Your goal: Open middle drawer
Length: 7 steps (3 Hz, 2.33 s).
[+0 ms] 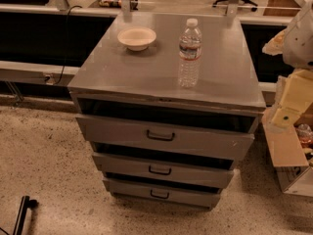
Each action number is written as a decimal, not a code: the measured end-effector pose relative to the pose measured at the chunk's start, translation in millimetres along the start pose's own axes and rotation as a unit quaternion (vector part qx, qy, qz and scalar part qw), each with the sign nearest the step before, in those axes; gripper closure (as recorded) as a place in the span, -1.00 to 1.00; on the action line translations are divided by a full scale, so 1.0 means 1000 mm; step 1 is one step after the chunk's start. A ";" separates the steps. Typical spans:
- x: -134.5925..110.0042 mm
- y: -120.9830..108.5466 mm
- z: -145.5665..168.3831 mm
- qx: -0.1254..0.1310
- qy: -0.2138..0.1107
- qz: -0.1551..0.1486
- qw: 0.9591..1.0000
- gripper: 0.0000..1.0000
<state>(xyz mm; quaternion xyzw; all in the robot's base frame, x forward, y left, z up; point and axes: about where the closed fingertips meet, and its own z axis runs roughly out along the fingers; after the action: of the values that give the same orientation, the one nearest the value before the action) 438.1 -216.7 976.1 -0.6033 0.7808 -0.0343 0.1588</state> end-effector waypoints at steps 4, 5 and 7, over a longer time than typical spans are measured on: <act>0.024 0.066 0.080 -0.001 -0.104 0.027 0.994 -1.00; 0.017 0.056 0.084 -0.007 -0.089 0.013 0.996 -1.00; 0.038 0.097 0.234 -0.066 -0.179 0.015 0.982 -1.00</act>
Offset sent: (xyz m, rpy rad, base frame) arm -0.0076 0.0055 -0.1244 0.2208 -0.0457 -0.0463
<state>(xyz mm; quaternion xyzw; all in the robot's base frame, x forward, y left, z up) 406.9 -194.8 722.7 -0.5972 0.7492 0.1285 0.2561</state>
